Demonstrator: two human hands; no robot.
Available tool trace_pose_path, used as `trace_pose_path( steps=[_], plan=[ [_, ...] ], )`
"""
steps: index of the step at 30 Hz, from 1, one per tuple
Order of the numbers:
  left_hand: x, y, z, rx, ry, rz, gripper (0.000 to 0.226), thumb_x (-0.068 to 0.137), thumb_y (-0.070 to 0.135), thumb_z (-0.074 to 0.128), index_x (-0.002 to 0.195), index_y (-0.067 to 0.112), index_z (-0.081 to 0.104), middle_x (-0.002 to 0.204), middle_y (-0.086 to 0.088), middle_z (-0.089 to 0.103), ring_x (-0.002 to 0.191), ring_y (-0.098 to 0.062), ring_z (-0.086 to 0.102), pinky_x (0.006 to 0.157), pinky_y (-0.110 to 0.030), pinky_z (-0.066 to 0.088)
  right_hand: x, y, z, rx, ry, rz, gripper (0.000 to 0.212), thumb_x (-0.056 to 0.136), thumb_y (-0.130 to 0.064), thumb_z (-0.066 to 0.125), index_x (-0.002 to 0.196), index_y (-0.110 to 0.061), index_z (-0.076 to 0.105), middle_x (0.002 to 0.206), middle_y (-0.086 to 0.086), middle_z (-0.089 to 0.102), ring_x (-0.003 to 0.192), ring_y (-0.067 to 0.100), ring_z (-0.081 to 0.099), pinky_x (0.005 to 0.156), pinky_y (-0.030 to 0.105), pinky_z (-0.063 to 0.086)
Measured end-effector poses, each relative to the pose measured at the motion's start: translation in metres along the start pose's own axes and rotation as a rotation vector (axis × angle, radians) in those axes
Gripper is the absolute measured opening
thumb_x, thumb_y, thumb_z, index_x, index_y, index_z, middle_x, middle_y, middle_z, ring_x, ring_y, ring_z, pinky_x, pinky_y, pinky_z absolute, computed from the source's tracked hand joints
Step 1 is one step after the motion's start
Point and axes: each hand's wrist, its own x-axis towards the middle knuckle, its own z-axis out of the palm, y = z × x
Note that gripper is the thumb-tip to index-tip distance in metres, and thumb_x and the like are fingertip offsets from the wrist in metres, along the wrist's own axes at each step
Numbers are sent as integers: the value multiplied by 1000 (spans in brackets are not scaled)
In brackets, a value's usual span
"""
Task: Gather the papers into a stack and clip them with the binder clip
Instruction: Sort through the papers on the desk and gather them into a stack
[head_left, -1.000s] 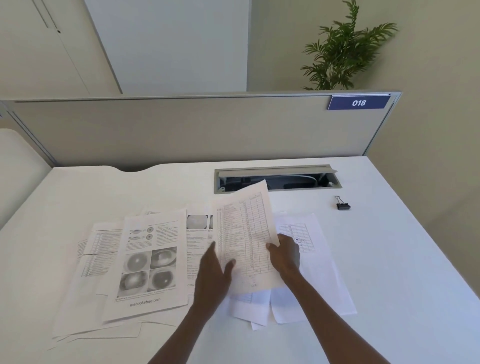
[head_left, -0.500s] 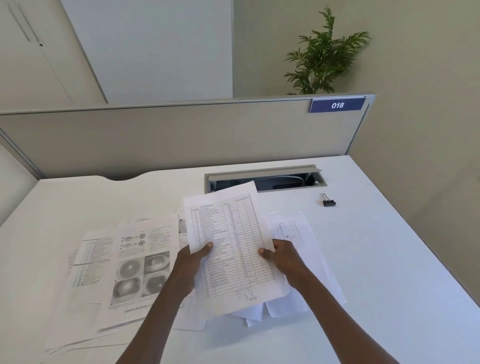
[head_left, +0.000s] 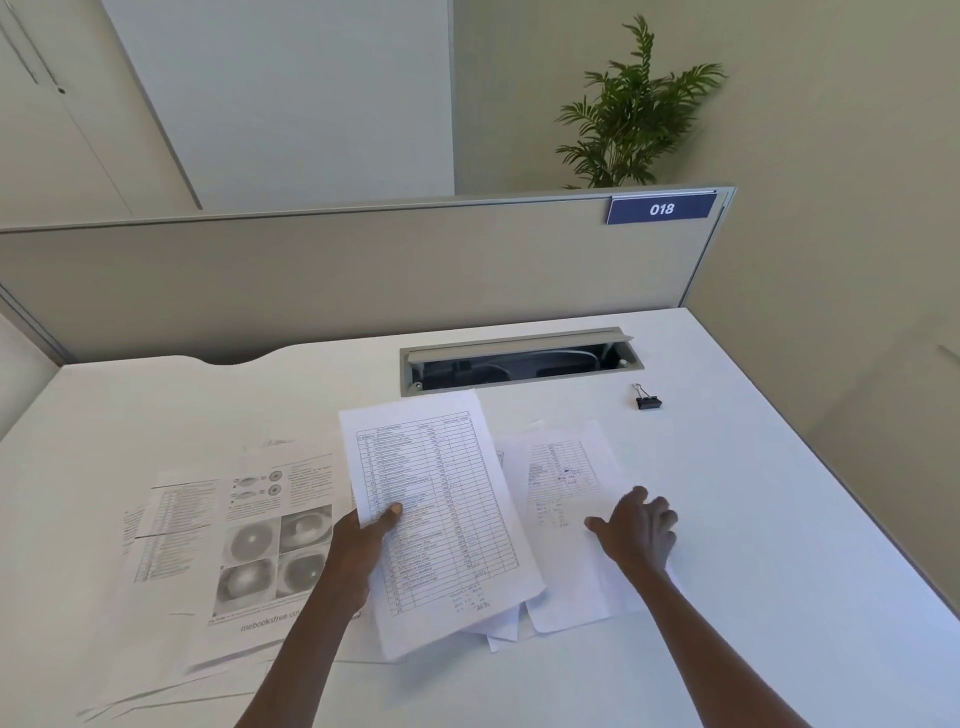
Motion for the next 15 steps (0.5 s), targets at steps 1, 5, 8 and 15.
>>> trace_pose_path(
  steps=[1, 5, 8, 15],
  plan=[
    [0, 0, -1, 7, 3, 3, 21, 88, 11, 72, 108, 17, 69, 106, -5, 75, 100, -28, 70, 93, -49, 52, 2, 3, 1, -19, 0, 28, 78, 73, -48, 80, 127, -7, 41, 131, 19, 45, 125, 37, 40, 97, 45, 43],
    [3, -1, -4, 20, 29, 1, 17, 89, 11, 71, 104, 19, 69, 104, -4, 75, 97, -28, 70, 86, -43, 53, 5, 8, 5, -71, -8, 96, 90, 68, -57, 81, 129, -6, 39, 131, 17, 44, 126, 34, 40, 97, 46, 42],
    [4, -2, -4, 17, 42, -2, 17, 88, 11, 71, 102, 20, 69, 104, -3, 74, 97, -27, 69, 85, -42, 52, 9, 2, 2, -103, -25, 101, 85, 68, -57, 80, 126, -7, 43, 132, 15, 47, 126, 31, 42, 98, 43, 41],
    [3, -1, -3, 21, 40, 3, 17, 89, 12, 70, 103, 20, 69, 103, -2, 75, 96, -27, 70, 87, -44, 52, 17, -5, -2, 7, -105, 133, 75, 68, -39, 86, 122, -7, 45, 129, 14, 58, 127, 33, 46, 99, 43, 38]
  ],
)
